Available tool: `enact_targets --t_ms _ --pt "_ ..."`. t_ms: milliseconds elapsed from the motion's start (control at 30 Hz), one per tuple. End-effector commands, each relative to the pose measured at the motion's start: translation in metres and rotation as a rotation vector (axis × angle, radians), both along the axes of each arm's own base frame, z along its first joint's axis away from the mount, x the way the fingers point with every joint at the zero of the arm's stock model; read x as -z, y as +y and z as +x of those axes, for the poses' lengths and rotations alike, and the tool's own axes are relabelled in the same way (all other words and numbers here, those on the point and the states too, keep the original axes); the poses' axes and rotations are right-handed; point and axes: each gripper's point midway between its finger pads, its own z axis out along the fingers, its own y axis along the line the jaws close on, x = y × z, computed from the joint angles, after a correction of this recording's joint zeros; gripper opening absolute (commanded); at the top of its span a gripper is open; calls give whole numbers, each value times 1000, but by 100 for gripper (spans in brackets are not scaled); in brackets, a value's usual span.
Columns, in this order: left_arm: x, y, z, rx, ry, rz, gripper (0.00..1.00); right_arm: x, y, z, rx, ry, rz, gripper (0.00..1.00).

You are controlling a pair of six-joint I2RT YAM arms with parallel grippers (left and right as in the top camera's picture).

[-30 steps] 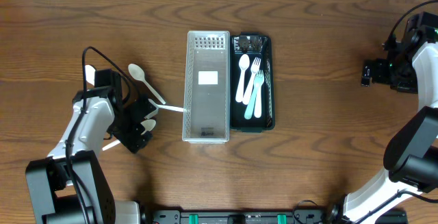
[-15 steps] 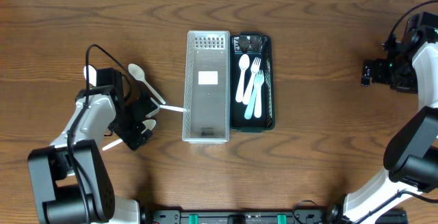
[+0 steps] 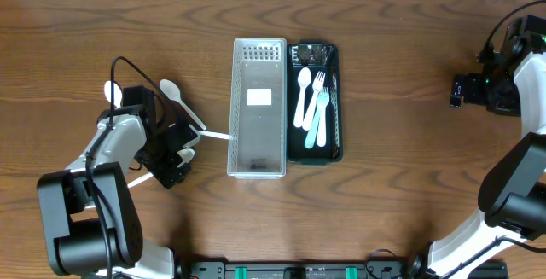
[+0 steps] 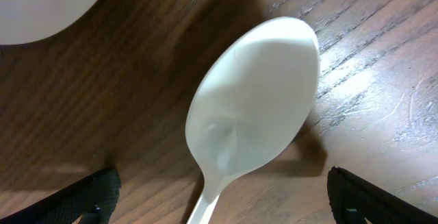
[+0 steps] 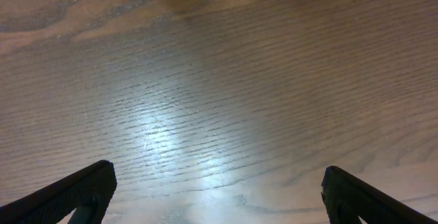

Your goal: Pack container

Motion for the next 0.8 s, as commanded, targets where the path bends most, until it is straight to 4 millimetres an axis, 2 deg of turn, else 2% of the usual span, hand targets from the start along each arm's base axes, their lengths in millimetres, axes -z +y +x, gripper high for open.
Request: enact_targets --t_ms 0,33,100,233,400,567,767 --pt "10 -3 -7 11 44 -20 94 0 -1 -1 -7 -1 2 99" --pt "10 -3 -7 11 44 -20 89 0 -1 -1 -7 -1 2 99" --pt "10 -3 -7 11 44 -20 72 0 -1 -1 -8 -1 2 99" --pt "10 -3 -7 11 44 -20 68 0 -1 -1 -8 -1 2 99" --pt "10 -3 -7 11 44 -20 38 0 -1 -1 -8 -1 2 99" --pt "10 -3 -7 11 44 -20 36 0 -1 -1 -7 -1 2 99" --pt "10 -3 -7 11 43 -19 25 0 -1 -1 -8 -1 2 99"
